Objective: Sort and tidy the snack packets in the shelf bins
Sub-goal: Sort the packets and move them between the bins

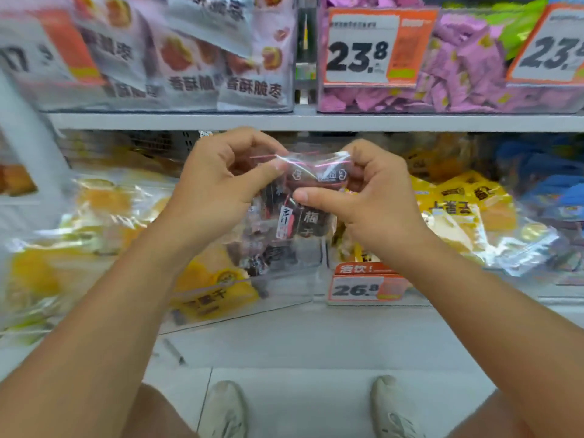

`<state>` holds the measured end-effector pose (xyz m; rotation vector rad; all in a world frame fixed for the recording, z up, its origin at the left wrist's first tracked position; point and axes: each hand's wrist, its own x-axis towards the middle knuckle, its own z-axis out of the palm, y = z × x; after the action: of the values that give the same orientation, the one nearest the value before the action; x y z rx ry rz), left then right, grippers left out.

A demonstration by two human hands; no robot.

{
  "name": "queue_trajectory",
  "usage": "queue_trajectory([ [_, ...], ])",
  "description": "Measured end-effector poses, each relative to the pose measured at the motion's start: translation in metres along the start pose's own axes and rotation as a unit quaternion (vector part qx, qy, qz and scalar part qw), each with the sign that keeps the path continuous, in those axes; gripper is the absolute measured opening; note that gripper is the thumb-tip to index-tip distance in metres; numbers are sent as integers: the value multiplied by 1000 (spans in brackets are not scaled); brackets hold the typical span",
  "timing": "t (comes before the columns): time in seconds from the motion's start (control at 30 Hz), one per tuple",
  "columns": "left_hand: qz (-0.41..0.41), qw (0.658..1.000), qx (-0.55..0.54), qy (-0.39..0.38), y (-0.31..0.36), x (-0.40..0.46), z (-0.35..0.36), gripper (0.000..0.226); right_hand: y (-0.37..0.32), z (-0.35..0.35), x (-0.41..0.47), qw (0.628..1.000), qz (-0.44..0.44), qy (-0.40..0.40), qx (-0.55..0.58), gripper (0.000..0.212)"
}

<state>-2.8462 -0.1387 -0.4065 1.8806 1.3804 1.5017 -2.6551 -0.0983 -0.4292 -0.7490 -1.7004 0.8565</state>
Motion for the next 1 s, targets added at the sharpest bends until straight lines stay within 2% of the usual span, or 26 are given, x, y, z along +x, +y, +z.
queue_trajectory([
  [0.1, -31, 998, 51, 7, -10, -4, -8, 10, 3, 14, 7, 999, 20, -20, -23, 48],
  [0.23, -54, 979, 191, -50, -17, -3, -2, 18, 17, 15, 8, 990, 47, -55, -121, 65],
  [0.3, -77, 967, 232, -67, -15, 0, -2, 25, 18, 16, 7, 983, 25, -54, -175, 71],
  [0.4, -154, 956, 216, -126, -18, 8, -5, 33, 7, 22, 3, 957, -22, -72, -279, 61],
  [0.5, -198, 949, 170, -179, -22, 13, -8, 41, -3, 24, 2, 933, -28, -91, -347, 48],
  [0.63, -236, 935, 107, -242, -24, 16, -6, 38, -4, 22, 6, 863, 0, -178, -472, 56],
  [0.7, -229, 931, 132, -252, -24, 17, -3, 32, -5, 25, 7, 837, -8, -231, -495, 68],
  [0.8, -182, 924, 237, -240, -17, 16, -1, 30, -2, 34, 10, 801, -23, -289, -524, 86],
  [0.93, -81, 905, 383, -167, -2, 13, -12, 31, -9, 41, 18, 756, -49, -298, -581, 60],
  [1.0, -111, 878, 417, -208, 1, 13, -18, 25, -12, 45, 20, 734, -59, -326, -593, 54],
])
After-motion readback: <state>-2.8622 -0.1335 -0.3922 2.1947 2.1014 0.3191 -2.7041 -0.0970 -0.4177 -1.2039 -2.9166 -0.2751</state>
